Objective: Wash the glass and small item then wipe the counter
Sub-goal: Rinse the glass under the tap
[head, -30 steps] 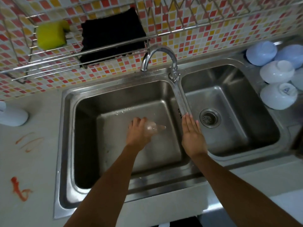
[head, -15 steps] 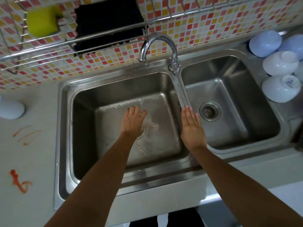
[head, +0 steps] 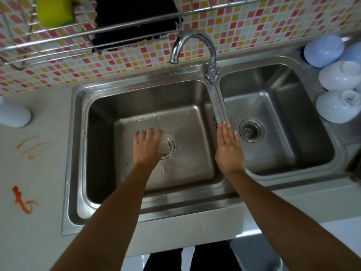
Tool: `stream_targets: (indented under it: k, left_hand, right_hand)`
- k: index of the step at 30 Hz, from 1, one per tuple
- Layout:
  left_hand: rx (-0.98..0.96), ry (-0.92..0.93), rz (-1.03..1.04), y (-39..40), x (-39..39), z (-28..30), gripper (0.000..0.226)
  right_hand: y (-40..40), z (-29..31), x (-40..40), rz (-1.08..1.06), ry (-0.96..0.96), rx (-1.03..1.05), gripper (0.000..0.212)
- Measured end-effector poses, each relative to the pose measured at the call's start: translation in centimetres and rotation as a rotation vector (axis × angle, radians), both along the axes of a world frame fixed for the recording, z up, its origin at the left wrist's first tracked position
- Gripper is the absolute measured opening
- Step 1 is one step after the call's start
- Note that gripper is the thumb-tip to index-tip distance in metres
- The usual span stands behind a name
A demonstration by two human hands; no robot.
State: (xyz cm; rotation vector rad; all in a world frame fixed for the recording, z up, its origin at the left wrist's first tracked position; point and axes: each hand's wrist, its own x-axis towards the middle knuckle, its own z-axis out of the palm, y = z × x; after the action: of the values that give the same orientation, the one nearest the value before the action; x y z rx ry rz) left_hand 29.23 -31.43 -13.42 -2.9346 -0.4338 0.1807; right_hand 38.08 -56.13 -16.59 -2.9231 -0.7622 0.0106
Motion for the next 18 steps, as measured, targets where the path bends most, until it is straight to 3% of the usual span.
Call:
stream_targets:
  k: [5,9,13,18]
  left_hand:
    - [-0.326,-0.152,0.154,-0.8,-2.2,-0.5,0.074]
    - [-0.512,-0.373,0.299,-0.9,-2.9,0.7,0.076]
    - [-0.653,-0.553,0.283,0.0,-4.2,4.7,0.086]
    - [-0.627,-0.726,0.258,4.1,-5.9,10.9,0.078]
  right_hand:
    - [-0.2,0.1,0.1,0.02,0.006,0.039,0.058]
    - [-0.4,0.9,-0.4,0.198,0.09,0.12,0.062]
    - [3.0,4.4,-3.1,0.145,0.205,0.484,0.047]
    - [11.8,16.3,-3.8,0.282,-0.037,0.833,0.023]
